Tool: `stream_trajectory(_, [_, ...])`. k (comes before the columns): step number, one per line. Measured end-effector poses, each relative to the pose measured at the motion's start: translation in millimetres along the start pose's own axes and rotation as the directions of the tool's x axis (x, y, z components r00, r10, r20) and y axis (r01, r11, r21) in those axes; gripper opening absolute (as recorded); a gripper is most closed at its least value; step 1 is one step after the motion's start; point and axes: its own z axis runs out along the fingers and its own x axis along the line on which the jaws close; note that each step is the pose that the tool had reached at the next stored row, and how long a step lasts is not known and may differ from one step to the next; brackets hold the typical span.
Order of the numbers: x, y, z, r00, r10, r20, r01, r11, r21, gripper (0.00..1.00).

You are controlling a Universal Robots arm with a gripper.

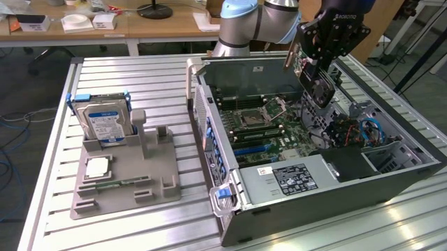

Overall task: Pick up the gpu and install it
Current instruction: 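Insert the gpu into the slot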

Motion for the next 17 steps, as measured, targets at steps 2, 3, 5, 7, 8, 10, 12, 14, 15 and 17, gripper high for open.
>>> stream_trajectory(2, [0.0, 0.0, 0.0, 1.0000, 0.000, 0.0000, 0.000, 1.0000, 0.0000, 0.26])
stream_trajectory(3, [0.0, 0.0, 0.0, 1.0000, -0.001, 0.0000, 0.001, 1.0000, 0.0000, 0.26])
stream_trajectory(5, [0.0, 0.0, 0.0, 1.0000, -0.008, 0.0001, 0.008, 1.0000, -0.0003, 0.26])
stream_trajectory(7, [0.0, 0.0, 0.0, 0.9997, -0.023, 0.0004, 0.023, 0.9997, -0.0006, 0.26])
stream_trajectory(8, [0.0, 0.0, 0.0, 0.9995, -0.032, 0.0005, 0.032, 0.9995, -0.0010, 0.26])
stream_trajectory(10, [0.0, 0.0, 0.0, 0.9983, -0.058, 0.0009, 0.058, 0.9983, -0.0017, 0.26])
stream_trajectory(12, [0.0, 0.0, 0.0, 0.9965, -0.083, 0.0014, 0.083, 0.9965, -0.0023, 0.26])
stream_trajectory(14, [0.0, 0.0, 0.0, 0.9941, -0.109, 0.0018, 0.109, 0.9941, -0.0030, 0.26])
stream_trajectory(15, [0.0, 0.0, 0.0, 0.9927, -0.121, 0.0021, 0.121, 0.9926, -0.0033, 0.26])
stream_trajectory(17, [0.0, 0.0, 0.1, 0.9894, -0.145, 0.0025, 0.145, 0.9894, -0.0039, 0.26])
